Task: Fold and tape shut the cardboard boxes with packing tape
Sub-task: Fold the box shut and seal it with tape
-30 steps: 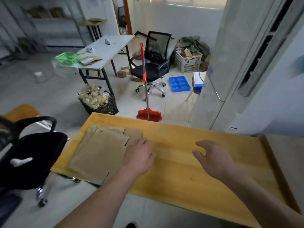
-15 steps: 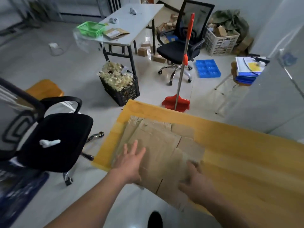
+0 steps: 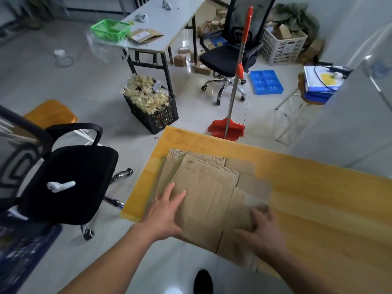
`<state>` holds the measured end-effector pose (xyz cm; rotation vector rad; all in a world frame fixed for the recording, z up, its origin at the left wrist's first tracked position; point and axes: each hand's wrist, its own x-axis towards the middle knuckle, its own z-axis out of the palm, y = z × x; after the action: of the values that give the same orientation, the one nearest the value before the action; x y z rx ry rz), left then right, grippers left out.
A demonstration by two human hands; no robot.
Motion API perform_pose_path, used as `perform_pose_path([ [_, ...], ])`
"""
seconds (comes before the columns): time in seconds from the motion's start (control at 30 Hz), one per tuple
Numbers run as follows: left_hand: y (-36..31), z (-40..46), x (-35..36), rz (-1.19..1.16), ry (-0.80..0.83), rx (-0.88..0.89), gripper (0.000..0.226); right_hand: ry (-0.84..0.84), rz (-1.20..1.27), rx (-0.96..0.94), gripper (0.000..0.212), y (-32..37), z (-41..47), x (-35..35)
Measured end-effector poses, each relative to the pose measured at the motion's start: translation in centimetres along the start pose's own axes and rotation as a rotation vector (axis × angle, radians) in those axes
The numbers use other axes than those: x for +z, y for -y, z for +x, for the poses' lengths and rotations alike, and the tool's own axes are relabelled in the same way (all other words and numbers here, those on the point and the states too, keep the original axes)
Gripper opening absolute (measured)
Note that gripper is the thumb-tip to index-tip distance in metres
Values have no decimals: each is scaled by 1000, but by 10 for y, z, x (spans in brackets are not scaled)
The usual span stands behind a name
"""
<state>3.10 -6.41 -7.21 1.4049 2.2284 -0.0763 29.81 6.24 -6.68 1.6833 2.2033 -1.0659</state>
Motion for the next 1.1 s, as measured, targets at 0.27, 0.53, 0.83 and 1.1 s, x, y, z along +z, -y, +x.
perform_pose_path([
  [0.27,-40,-21,-66,-252,-114,61,99,-33,251,-86,43,-4,3,-91],
  [0.53,-104,-23,-141,-414,-195,25,65,267,247,-183,72,-13,-29,-210],
  [0.83,-158,-3,-143,-680,-154,-26,117,237,282,-76,65,-53,-39,-231],
  [1.1,-169,32,-124,-833,-399,-88,116,-69,193,21,59,-67,-25,-211],
])
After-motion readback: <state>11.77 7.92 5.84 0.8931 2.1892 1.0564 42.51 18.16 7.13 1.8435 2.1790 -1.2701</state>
